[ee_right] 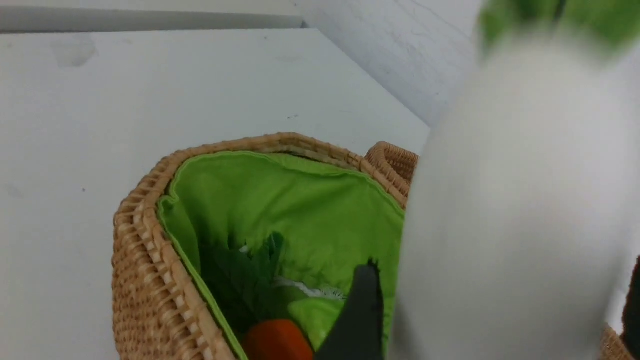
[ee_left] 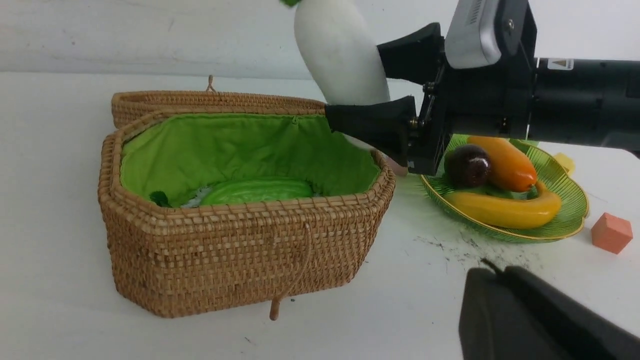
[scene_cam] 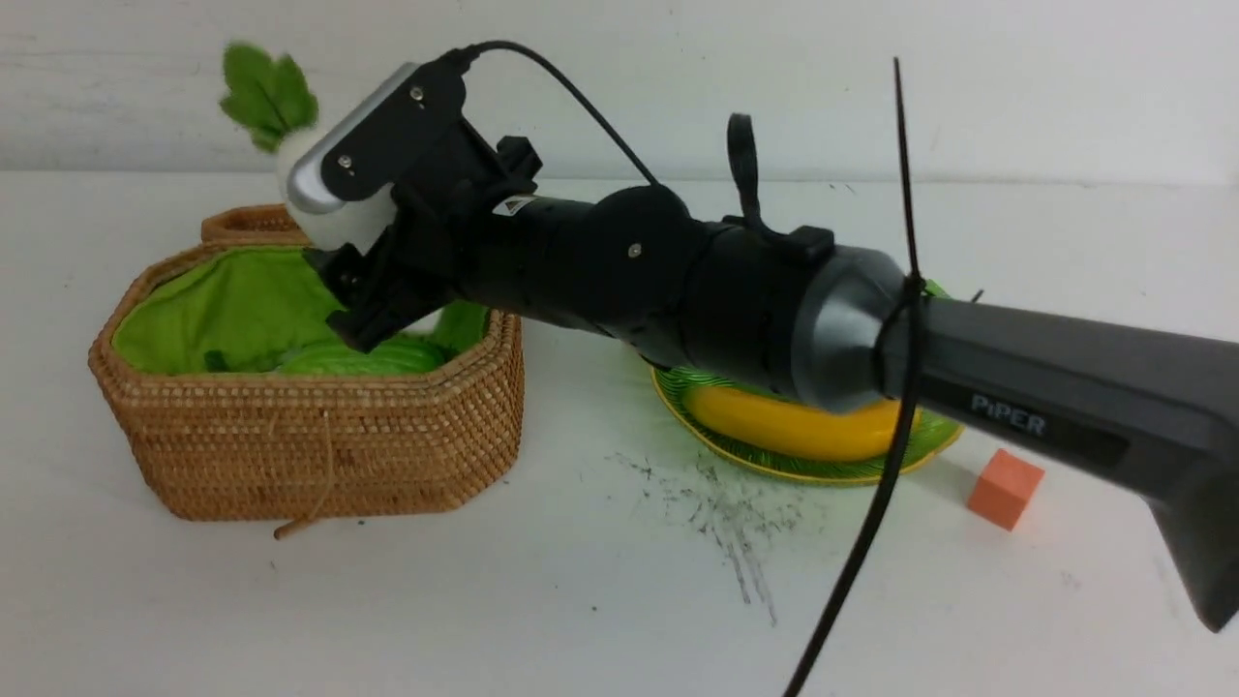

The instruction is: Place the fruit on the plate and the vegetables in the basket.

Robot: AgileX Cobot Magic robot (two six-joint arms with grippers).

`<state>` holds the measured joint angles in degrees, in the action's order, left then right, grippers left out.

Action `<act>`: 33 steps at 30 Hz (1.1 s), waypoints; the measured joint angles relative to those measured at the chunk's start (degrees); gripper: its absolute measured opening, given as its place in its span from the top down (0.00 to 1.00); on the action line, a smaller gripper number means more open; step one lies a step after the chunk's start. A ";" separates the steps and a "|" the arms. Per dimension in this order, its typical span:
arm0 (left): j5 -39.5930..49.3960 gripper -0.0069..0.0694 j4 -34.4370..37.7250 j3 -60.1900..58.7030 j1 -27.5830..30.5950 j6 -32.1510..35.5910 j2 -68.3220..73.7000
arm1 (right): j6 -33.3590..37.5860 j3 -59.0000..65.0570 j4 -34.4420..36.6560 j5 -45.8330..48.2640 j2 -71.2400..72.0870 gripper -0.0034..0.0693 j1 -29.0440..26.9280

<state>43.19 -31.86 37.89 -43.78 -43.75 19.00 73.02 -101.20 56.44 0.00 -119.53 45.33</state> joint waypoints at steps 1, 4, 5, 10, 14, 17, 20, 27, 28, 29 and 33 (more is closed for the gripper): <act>0.07 0.89 0.27 0.00 0.00 0.00 0.00 | 0.06 -0.07 0.92 0.00 0.30 0.03 0.00; 0.11 0.89 0.45 0.00 0.00 0.00 0.00 | 0.11 -0.07 2.36 2.37 1.44 0.06 0.00; 0.11 0.89 0.50 0.00 0.00 0.00 0.00 | 0.11 -0.07 2.68 3.68 2.25 0.08 0.00; 0.04 0.89 0.49 0.00 0.00 0.00 0.00 | -4.15 0.85 2.11 15.45 9.59 0.31 -0.48; -1.08 0.89 0.49 0.00 0.00 0.61 0.00 | -16.43 0.85 -4.26 31.58 18.14 0.57 -3.23; -4.30 0.89 0.56 -0.06 0.00 2.73 -0.50 | -29.40 0.85 -12.85 44.78 24.31 0.78 -6.89; -7.83 0.89 0.70 -0.85 0.00 3.56 -2.77 | -42.12 0.85 -22.22 56.99 29.07 0.95 -10.48; -17.00 0.93 3.55 -10.62 0.00 0.33 -13.38 | -57.06 3.24 -38.29 71.25 37.28 0.96 -11.89; -18.45 0.93 4.01 -12.64 0.00 -0.22 -15.18 | -58.59 5.04 -39.19 71.40 39.10 0.96 -11.89; -19.56 0.93 4.29 -14.62 0.00 -0.53 -16.77 | -59.96 6.72 -39.73 71.54 40.70 0.96 -11.89; -23.75 0.93 3.72 -20.93 0.00 -1.08 -19.58 | -64.66 16.34 -40.37 71.74 49.00 0.95 -11.96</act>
<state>19.44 -28.14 16.96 -43.78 -44.83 -0.59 8.36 -84.87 16.06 71.74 -70.53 33.37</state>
